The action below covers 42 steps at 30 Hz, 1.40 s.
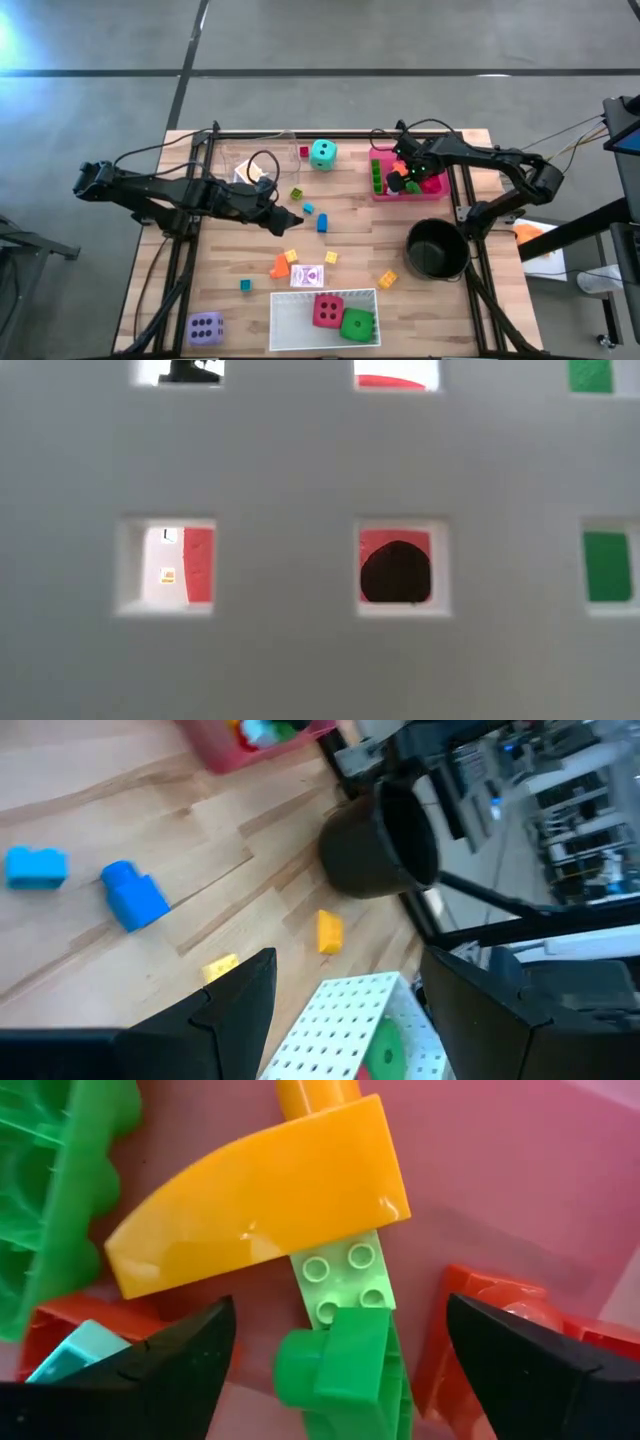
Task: Pick & Place Toys
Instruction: Put the violet dice into the white bin
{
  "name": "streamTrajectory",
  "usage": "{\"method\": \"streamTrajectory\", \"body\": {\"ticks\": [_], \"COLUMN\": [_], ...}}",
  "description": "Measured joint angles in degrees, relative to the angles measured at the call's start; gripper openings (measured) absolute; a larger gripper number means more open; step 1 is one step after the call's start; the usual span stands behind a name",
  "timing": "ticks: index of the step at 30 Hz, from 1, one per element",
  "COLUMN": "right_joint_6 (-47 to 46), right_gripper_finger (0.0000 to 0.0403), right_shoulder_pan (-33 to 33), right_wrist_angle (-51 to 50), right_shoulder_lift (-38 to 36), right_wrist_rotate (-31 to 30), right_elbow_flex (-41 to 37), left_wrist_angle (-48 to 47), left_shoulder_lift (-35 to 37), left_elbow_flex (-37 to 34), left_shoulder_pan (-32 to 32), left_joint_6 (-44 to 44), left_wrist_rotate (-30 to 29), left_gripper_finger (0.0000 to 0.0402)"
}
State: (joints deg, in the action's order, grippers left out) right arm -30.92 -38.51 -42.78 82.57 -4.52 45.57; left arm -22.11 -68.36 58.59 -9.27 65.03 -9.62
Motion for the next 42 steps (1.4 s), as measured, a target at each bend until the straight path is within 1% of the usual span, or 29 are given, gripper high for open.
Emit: {"method": "streamTrajectory", "body": {"ticks": [4, 7, 9, 14, 16, 21, 27, 29, 34, 35, 38, 42], "right_joint_6": [-0.5, -0.7, -1.0, -1.7, -2.0, -2.6, -3.4, -3.9, -5.0, -5.1, -5.1, -5.1], "right_gripper_finger": [0.0355, 0.0355, 0.0355, 0.0356, 0.0356, 0.0356, 0.0356, 0.0356, 0.0356, 0.0356, 0.0356, 0.0356], "right_shoulder_pan": [0.4, 1.6, 2.7, 5.9, 7.3, 9.7, 10.0, 10.1, 10.2, 10.2, 10.2, 10.2], "right_wrist_angle": [-1.3, -2.7, -4.0, -5.2, -5.3, -5.2, -5.0, -5.0, -4.9, -4.8, -4.9, -4.9], "right_shoulder_lift": [-2.6, -5.1, -6.6, -10.6, -12.1, -16.1, -20.2, -21.4, -23.4, -23.6, -24.1, -24.6], "right_wrist_rotate": [0.1, 0.4, 0.5, 0.6, 0.7, 0.7, 1.5, 1.6, 1.9, 2.0, 2.0, 2.2], "right_elbow_flex": [0.8, 1.4, 1.8, 2.0, 2.0, 2.0, 2.0, 2.0, 2.0, 2.0, 2.0, 2.0], "left_wrist_angle": [-6.1, -10.7, -12.9, -15.2, -16.5, -21.3, -24.1, -24.6, -26.0, -26.3, -28.3, -28.5], "left_shoulder_lift": [-0.4, -1.7, -2.8, -5.0, -5.1, -5.0, -4.9, -4.9, -4.9, -4.9, -4.9, -4.9], "left_elbow_flex": [0.0, 0.0, 0.0, 0.0, 0.0, 0.0, 0.0, 0.0, -1.3, -1.7, -2.9, -4.6], "left_shoulder_pan": [0.0, -0.2, -0.5, -2.8, -4.7, -10.2, -18.3, -20.6, -23.6, -24.0, -24.6, -24.8], "left_joint_6": [2.7, 3.0, 2.5, -2.6, -4.3, -4.8, -1.0, 1.1, 6.7, 7.4, 9.7, 10.1], "left_wrist_rotate": [0.1, 1.1, 3.0, 9.8, 11.6, 11.8, 12.5, 14.7, 26.6, 28.1, 29.5, 32.7], "left_gripper_finger": [0.0249, 0.0247, 0.0243, 0.0219, 0.0208, 0.0186, 0.0173, 0.0173, 0.0173, 0.0173, 0.0179, 0.0215]}}
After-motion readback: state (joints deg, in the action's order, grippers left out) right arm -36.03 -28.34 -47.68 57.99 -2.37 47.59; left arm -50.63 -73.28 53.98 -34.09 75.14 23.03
